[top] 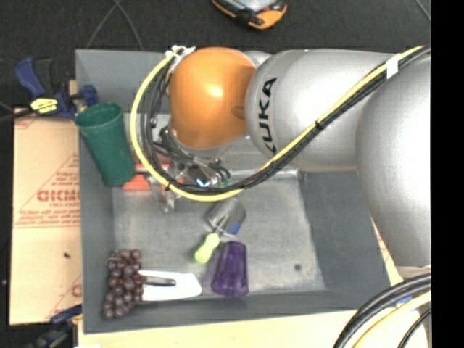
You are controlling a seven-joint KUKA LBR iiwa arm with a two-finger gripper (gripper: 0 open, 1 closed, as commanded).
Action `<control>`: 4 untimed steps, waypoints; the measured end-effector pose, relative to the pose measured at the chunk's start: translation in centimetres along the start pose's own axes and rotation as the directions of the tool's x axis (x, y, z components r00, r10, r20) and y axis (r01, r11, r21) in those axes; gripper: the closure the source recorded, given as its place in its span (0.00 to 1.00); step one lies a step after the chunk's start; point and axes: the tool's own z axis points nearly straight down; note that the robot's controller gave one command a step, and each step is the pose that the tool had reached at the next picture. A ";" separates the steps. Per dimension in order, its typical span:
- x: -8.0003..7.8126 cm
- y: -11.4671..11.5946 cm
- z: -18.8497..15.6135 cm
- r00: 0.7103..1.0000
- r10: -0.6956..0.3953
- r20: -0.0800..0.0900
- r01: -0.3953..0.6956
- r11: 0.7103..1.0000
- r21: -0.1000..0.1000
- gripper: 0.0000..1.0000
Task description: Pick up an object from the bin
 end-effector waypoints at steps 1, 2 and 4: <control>5.2 8.7 -0.9 0.934 0.357 -0.006 -0.357 0.934 -0.002 1.00; 6.2 -7.2 0.3 0.968 0.252 0.008 -0.252 0.968 0.002 1.00; 6.7 -8.7 4.5 0.987 0.158 0.011 -0.158 0.987 0.003 1.00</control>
Offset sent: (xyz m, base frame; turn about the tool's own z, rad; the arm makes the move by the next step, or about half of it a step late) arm -0.0020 -0.1139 -0.0079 0.2430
